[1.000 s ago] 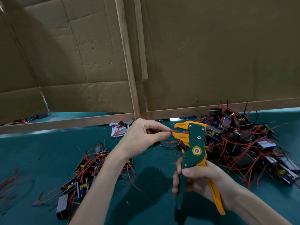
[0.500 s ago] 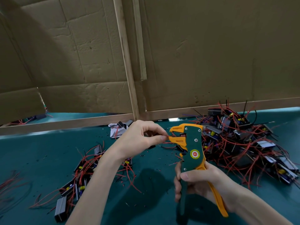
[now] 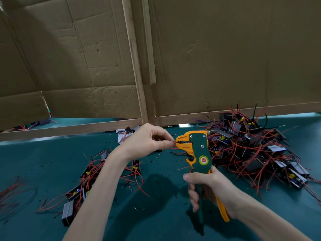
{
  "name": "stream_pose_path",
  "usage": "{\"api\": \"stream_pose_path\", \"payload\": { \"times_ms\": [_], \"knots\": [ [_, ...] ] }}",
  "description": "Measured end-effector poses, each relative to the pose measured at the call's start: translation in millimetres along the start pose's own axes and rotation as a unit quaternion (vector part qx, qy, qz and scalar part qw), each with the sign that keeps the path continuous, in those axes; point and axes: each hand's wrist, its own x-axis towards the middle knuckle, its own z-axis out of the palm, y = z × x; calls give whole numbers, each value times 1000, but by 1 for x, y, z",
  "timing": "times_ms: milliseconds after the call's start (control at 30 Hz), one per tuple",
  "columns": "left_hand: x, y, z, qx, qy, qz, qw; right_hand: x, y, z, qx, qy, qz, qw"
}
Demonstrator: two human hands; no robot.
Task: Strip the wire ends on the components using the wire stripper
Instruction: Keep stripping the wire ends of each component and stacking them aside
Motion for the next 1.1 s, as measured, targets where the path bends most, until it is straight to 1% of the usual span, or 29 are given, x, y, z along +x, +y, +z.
{"api": "stream_pose_path", "payload": {
  "times_ms": [67,100,167,200,267,367,433,500,567,600,633,667,700,767,800,833,867,900,1000,1033,1100],
  "knots": [
    [2,-4,4,41,4,-34,999,3,6,2,5,51,22,998],
    [4,-7,7,67,5,-48,997,4,8,2,8,58,24,998],
    [7,-13,9,101,12,-62,993,8,9,-2,31,50,28,998],
    [8,-16,9,107,22,-65,992,10,9,-5,61,42,34,997],
    [10,-24,6,137,58,-68,986,13,8,-8,114,22,36,993],
    [10,-31,3,181,173,-52,967,16,8,-9,161,-3,64,985],
    [9,-27,4,169,265,-4,949,16,7,-10,186,-11,96,978],
    [13,-16,8,155,343,49,925,17,8,-8,187,-14,127,974],
    [27,2,16,124,377,93,913,19,12,-4,187,-21,151,971],
    [37,13,22,103,370,111,916,19,13,-3,186,-27,158,969],
    [49,25,30,80,347,122,926,19,14,-2,185,-31,163,969],
    [60,37,38,55,306,124,942,18,15,-2,182,-34,167,968],
    [71,49,47,29,243,116,963,18,16,-1,180,-38,170,968],
    [85,64,65,-8,65,82,994,18,18,-1,186,-39,171,967],
    [88,68,73,-11,-21,64,998,18,19,-2,191,-39,167,967],
    [88,68,78,-4,-81,53,995,19,19,-3,194,-38,162,967],
    [84,67,80,2,-108,52,993,20,19,-3,198,-34,158,967],
    [77,64,79,-1,-109,60,992,20,18,-5,206,-27,155,966],
    [49,46,57,-33,-54,75,995,23,15,-8,231,8,144,962],
    [41,35,46,-21,-34,58,998,24,14,-9,235,19,140,962],
    [26,7,22,64,3,-25,998,25,13,-11,247,34,134,959]
  ]
}}
